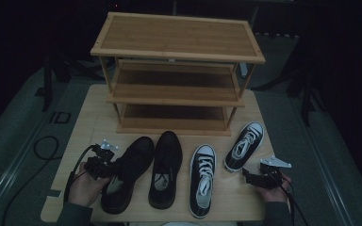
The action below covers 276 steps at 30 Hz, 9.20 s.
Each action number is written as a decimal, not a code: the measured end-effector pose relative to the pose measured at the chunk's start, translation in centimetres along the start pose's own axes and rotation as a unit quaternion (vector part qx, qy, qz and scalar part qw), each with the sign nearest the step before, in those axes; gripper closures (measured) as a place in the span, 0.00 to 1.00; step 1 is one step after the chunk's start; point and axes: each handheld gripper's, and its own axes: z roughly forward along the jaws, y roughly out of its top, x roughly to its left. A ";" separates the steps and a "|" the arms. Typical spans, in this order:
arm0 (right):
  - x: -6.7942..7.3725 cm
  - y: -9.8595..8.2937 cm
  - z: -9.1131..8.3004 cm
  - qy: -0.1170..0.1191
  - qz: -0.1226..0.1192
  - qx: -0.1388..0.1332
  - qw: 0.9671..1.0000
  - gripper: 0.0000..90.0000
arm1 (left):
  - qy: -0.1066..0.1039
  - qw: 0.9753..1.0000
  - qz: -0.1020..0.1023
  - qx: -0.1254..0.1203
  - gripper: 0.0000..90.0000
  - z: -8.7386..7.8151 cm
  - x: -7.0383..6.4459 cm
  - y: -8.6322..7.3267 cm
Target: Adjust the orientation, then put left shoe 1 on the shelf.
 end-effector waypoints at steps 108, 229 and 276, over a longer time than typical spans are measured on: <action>0.0 0.0 0.0 0.002 -0.002 0.000 1.000 0.18 | 0.022 0.978 -0.042 -0.203 0.62 -1.7 3.6 2.0; -0.1 0.1 0.1 0.004 -0.004 0.000 1.000 0.18 | 0.082 0.996 -0.012 -0.040 0.99 8.2 -0.3 3.4; -0.1 0.1 0.1 0.007 -0.007 0.001 1.000 0.17 | 0.032 0.997 0.028 -0.069 0.63 7.4 -0.6 6.7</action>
